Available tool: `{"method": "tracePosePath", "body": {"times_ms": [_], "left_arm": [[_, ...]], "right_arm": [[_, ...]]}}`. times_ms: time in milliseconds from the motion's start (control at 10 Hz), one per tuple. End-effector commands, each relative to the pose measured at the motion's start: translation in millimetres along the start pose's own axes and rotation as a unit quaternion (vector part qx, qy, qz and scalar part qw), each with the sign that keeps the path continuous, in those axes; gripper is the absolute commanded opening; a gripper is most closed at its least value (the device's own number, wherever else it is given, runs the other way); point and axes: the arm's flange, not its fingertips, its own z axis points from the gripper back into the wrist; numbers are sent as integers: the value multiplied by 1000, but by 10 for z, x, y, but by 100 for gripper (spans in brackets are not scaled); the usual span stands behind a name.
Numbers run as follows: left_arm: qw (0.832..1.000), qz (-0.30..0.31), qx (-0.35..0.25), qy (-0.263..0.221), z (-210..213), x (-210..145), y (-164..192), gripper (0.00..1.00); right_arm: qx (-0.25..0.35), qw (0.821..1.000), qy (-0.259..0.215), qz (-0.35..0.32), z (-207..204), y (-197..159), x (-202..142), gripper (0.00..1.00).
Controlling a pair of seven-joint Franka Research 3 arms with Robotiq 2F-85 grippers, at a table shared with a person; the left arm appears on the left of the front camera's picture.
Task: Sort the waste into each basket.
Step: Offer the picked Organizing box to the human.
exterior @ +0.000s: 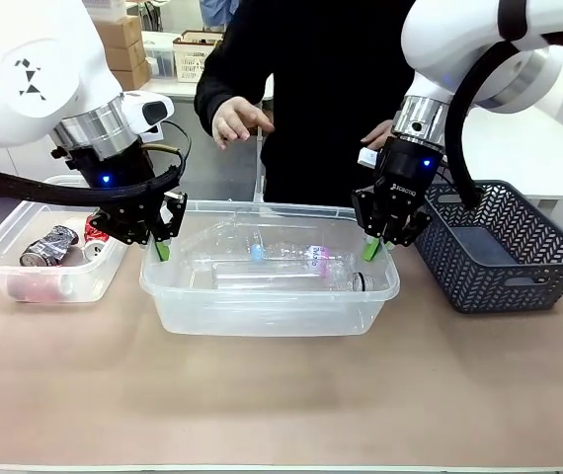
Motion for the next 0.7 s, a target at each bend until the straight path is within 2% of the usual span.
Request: {"method": "tracePosePath", "body": {"times_ms": [0,600], "left_arm": [[1000,12,-2,-3,-2,-18,31,0],[1000,12,-2,-3,-2,-18,31,0]], "right_arm": [[3,1000,0,12,45,-12,-34,0],[3,1000,0,12,45,-12,-34,0]]}}
